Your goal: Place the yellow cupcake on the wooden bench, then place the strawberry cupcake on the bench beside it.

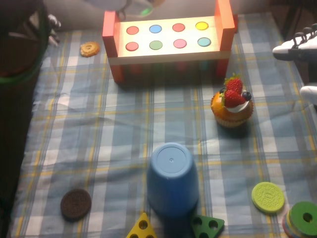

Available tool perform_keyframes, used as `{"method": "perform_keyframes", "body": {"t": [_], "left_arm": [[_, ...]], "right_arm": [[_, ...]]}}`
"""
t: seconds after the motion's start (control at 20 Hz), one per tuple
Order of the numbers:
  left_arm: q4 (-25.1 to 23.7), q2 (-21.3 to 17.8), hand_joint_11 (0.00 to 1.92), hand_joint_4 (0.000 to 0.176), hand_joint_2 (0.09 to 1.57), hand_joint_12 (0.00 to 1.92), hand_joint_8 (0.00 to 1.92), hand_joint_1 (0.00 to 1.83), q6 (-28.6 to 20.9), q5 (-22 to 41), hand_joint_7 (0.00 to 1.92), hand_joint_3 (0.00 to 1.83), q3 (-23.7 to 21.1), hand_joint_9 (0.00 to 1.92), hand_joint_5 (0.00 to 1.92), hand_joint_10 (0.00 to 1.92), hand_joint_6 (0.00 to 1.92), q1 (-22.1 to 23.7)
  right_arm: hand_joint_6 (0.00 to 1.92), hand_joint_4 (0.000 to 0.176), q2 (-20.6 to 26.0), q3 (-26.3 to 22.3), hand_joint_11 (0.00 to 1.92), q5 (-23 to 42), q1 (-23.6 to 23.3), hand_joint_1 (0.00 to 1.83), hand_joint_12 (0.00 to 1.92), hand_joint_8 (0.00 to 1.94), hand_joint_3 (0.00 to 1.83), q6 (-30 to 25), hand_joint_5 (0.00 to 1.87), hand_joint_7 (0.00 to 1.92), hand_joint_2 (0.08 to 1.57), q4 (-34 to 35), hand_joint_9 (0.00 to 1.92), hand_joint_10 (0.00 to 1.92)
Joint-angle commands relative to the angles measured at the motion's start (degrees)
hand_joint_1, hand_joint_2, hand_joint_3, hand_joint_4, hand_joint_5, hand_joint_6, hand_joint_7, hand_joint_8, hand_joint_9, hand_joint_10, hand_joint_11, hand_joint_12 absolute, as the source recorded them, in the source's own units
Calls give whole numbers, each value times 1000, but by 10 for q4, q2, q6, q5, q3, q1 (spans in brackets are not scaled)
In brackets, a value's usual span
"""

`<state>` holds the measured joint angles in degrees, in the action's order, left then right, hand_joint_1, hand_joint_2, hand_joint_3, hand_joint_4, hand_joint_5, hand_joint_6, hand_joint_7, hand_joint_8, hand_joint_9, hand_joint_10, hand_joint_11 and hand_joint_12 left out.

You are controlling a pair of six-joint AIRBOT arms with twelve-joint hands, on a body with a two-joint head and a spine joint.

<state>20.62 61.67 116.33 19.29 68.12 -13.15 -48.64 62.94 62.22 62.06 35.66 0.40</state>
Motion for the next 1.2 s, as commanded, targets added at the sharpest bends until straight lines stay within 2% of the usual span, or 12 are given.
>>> {"method": "perform_keyframes", "body": {"t": [0.0,0.25,0.3,0.4,0.55,0.65,0.8,0.95,1.0,1.05,1.1,1.15], "left_arm": [[26,12,40,27,1096,739,903,1229,38,31,1057,0,12,1079,1001,64,912,17],[201,66,0,39,1151,771,1088,1193,210,-31,922,7,91,936,900,19,1098,23],[245,71,0,2,1136,787,1081,1213,250,-36,976,0,102,972,927,26,985,19],[305,82,0,0,1115,811,1029,1226,297,-47,1015,0,122,1016,972,31,903,14],[417,103,0,34,1133,812,1061,1205,405,-67,936,3,156,963,958,11,1015,3],[493,114,7,0,1128,688,1197,1250,506,-68,977,0,166,970,965,9,800,-4],[512,124,8,13,1240,322,1289,1138,511,-69,771,4,178,819,739,4,1383,-16],[525,127,10,0,1230,410,1168,1159,511,-69,866,0,181,841,693,14,1418,-27],[526,127,0,0,1281,69,162,969,511,-69,813,4,181,662,676,5,1437,-30],[528,128,0,0,1281,69,162,969,511,-69,813,4,181,662,676,5,1437,-33],[531,128,38,0,1228,61,949,1118,511,-70,815,28,181,671,712,5,1462,-37],[534,128,122,53,1219,105,464,1015,511,-70,718,0,181,647,770,3,1324,-40]], "right_arm": [[2,0,-3,4,371,69,-11,494,332,2,1,-4,496,528,1364,9,495,2],[3,0,-16,16,381,59,-24,491,353,1,0,-19,498,522,1362,-7,502,3],[3,0,-16,16,380,58,-25,475,354,1,0,-19,503,523,1362,-9,502,2],[3,0,-17,18,375,57,-26,487,351,2,0,-19,506,527,1361,-9,504,2],[2,0,-22,24,381,57,-27,493,349,2,0,-22,511,530,1359,-12,508,2],[1,0,-26,26,383,53,-31,490,351,0,0,-26,509,523,1361,-18,504,0],[3,0,-26,27,363,49,-31,493,354,2,2,-29,511,516,1365,-19,486,1],[1,0,-27,27,365,49,-31,532,366,0,0,-29,510,511,1366,-19,489,1],[0,0,-28,27,368,49,-31,551,370,0,0,-30,504,511,1367,-19,489,1],[0,0,-28,27,368,49,-31,551,370,0,0,-30,504,511,1367,-19,489,1],[0,0,-29,28,359,49,-31,533,375,0,1,-30,501,507,1369,-20,484,0],[1,0,-29,28,351,49,-31,552,381,1,0,-31,503,509,1368,-20,481,3]]}}
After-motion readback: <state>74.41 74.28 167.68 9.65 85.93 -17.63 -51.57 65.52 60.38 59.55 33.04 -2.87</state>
